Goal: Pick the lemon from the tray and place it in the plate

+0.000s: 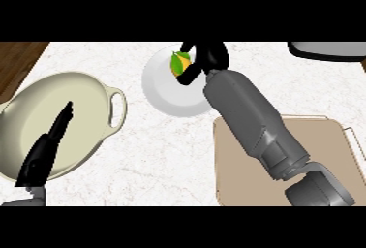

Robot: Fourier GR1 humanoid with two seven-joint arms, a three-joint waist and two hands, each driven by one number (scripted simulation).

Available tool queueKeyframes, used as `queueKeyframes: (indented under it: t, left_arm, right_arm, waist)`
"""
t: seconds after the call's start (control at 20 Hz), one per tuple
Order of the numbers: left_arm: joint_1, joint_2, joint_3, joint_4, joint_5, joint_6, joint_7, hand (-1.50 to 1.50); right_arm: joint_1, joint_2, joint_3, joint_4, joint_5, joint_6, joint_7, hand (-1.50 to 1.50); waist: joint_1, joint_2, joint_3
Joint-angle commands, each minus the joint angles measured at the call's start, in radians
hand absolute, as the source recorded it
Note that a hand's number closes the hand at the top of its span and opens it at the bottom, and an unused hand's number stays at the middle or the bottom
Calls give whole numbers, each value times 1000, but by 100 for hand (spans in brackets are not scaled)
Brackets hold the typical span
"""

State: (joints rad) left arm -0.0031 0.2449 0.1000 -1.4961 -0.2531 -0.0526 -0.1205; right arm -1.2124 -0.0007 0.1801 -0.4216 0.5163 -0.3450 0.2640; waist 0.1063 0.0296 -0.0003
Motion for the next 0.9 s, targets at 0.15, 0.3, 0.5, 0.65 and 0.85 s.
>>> queueKeyframes:
  t: [0.15,0.3,0.5,0.65,0.85]
  left_arm:
    - [-29,-9,-6,26,-6,1,-10,0]
    - [-67,-1,10,29,6,-3,10,0]
    - [-45,-5,9,21,4,-1,16,0]
    - [-27,-27,-1,40,-24,34,4,0]
    - [13,31,60,-8,39,-24,15,0]
  right_arm:
    - [-26,1,9,120,-115,-80,15,-150]
    - [4,1,6,106,-155,-147,-77,-150]
    - [10,1,-69,55,-246,-261,-149,-150]
    - [33,1,-101,25,-305,-376,-179,-150]
    - [66,-24,-197,43,-349,-373,-276,-150]
  waist:
    - [18,6,-1]
    - [10,4,0]
    - [-4,-1,1]
    - [-20,-8,1]
    - [-54,-14,2]
